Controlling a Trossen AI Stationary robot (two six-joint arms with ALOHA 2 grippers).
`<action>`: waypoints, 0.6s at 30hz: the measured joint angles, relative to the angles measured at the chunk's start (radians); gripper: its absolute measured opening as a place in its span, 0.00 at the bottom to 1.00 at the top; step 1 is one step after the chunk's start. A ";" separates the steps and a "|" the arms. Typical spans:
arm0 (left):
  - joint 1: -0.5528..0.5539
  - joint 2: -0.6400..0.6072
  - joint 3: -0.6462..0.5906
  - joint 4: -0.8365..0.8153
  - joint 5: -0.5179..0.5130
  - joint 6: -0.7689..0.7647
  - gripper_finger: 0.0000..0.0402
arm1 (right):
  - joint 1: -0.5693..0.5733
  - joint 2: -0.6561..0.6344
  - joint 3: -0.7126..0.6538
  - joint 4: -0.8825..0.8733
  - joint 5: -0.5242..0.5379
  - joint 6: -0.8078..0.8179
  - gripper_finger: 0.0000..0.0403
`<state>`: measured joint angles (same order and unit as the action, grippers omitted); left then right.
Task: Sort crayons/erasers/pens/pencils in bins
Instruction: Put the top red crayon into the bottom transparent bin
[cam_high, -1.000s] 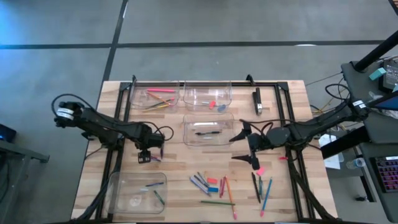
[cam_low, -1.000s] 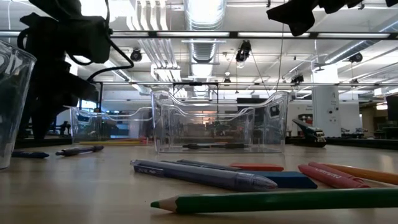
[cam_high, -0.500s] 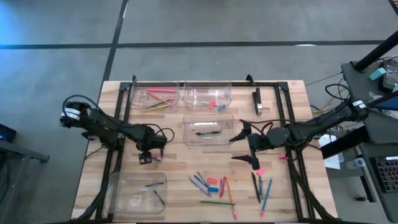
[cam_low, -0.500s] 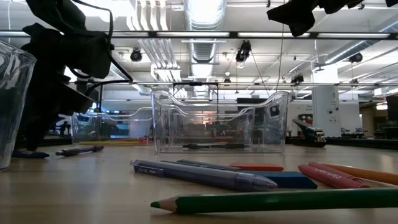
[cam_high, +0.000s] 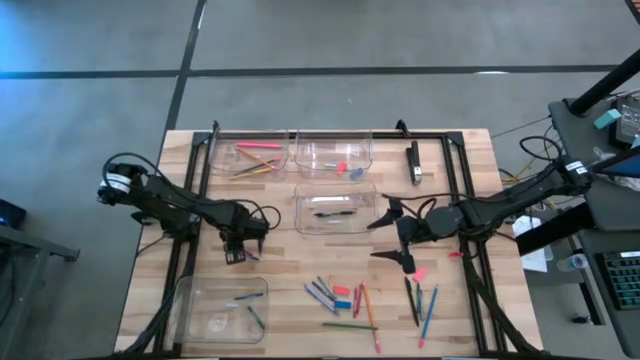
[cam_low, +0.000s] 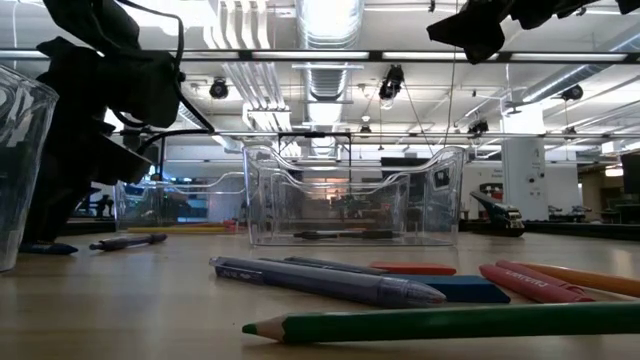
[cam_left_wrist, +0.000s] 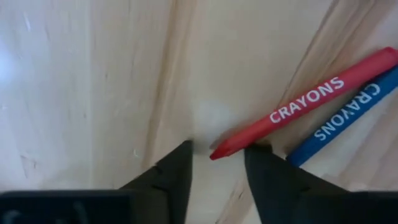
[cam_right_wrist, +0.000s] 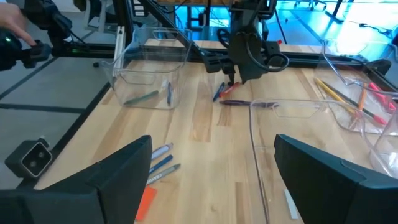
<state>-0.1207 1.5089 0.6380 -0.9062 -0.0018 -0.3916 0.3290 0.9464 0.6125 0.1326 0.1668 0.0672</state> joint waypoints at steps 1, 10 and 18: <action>0.000 -0.001 0.000 0.000 -0.005 -0.004 0.28 | 0.000 0.002 0.000 0.000 0.007 0.000 0.81; 0.001 -0.005 0.000 0.002 -0.046 -0.025 0.06 | 0.000 0.006 0.000 0.000 0.044 -0.007 0.81; 0.001 -0.008 0.006 -0.015 -0.052 -0.022 0.01 | 0.000 0.006 0.000 0.000 0.044 -0.007 0.81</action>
<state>-0.1196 1.5008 0.6437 -0.9212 -0.0543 -0.4133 0.3286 0.9520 0.6125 0.1322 0.2111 0.0597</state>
